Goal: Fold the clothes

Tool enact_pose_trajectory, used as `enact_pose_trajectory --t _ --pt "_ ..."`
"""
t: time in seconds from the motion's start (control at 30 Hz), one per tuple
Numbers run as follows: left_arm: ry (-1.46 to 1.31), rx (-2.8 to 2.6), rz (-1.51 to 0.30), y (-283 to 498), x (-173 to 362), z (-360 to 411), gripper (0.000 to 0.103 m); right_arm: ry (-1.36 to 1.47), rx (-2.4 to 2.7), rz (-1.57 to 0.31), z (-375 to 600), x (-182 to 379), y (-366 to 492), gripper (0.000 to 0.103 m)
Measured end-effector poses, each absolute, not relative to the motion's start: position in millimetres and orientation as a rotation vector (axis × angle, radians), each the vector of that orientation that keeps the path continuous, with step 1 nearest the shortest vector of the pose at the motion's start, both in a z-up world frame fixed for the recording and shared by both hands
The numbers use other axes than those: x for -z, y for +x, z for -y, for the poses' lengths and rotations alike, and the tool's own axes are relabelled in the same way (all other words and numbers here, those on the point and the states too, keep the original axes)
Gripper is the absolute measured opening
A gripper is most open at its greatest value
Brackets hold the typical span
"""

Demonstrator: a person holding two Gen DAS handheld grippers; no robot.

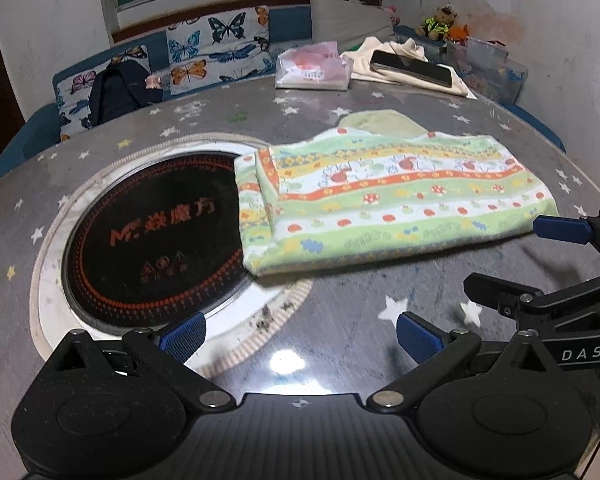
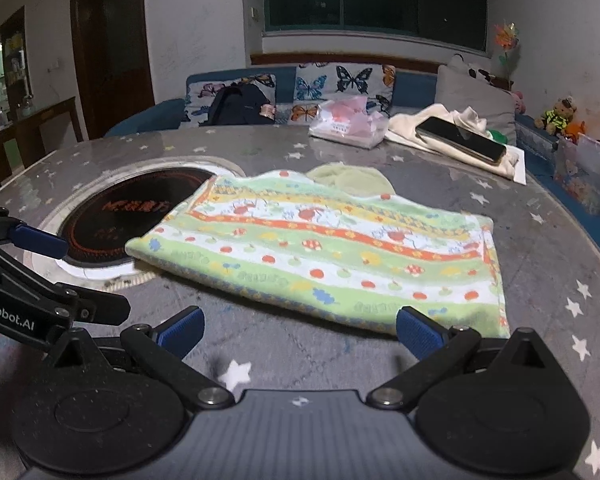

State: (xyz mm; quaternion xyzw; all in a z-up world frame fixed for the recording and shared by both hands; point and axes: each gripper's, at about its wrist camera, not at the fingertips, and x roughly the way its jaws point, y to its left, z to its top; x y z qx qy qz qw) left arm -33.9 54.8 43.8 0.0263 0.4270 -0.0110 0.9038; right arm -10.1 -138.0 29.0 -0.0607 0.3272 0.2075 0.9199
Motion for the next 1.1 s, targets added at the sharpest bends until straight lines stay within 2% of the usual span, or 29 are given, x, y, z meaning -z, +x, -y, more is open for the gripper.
enact_pose_trajectory --t 0.47,1.1 --pt "-0.005 -0.052 -0.906 -35.9 -24.0 -53.8 0.103 -0.064 -0.338 -0.725 153.1 -10.5 -8.7 0.103" --pt "-0.065 -0.121 -0.866 -21.1 -14.1 -62.6 0.103 -0.034 -0.197 -0.777 162.0 -12.7 11.8 0.103"
